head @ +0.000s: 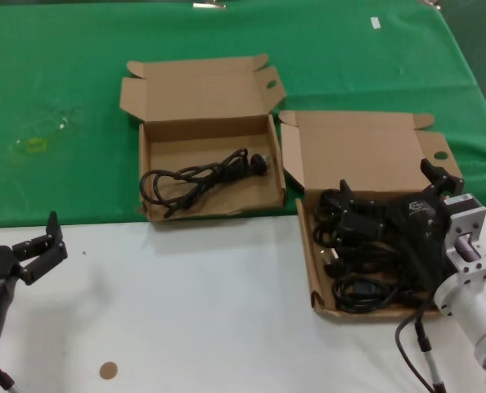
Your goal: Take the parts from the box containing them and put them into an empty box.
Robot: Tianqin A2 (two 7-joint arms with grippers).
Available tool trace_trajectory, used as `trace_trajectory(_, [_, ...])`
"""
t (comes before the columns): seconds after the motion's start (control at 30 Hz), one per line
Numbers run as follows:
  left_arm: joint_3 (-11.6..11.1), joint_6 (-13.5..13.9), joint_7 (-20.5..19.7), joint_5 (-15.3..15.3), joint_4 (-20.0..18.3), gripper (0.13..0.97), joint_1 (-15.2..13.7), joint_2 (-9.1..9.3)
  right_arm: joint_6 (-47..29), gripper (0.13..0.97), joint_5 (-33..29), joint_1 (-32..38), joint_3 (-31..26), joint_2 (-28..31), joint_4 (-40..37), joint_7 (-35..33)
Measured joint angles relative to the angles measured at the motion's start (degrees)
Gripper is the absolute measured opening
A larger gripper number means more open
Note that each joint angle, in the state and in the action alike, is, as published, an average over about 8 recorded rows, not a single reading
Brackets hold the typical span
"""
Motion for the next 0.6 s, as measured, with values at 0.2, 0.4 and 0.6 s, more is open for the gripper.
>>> trace_trajectory(0.2, [0.0, 0.0, 0.0, 0.0, 0.0, 0.966, 0.0, 0.0, 0.0, 0.966, 0.0, 0.0, 0.0, 0.0, 0.0, 0.0])
trace_trajectory(0.4, [0.0, 0.0, 0.0, 0.0, 0.0, 0.966, 0.0, 0.0, 0.0, 0.966, 0.0, 0.0, 0.0, 0.0, 0.0, 0.0])
trace_trajectory(0.6, [0.0, 0.0, 0.0, 0.0, 0.0, 0.966, 0.0, 0.0, 0.0, 0.966, 0.0, 0.0, 0.0, 0.0, 0.0, 0.0])
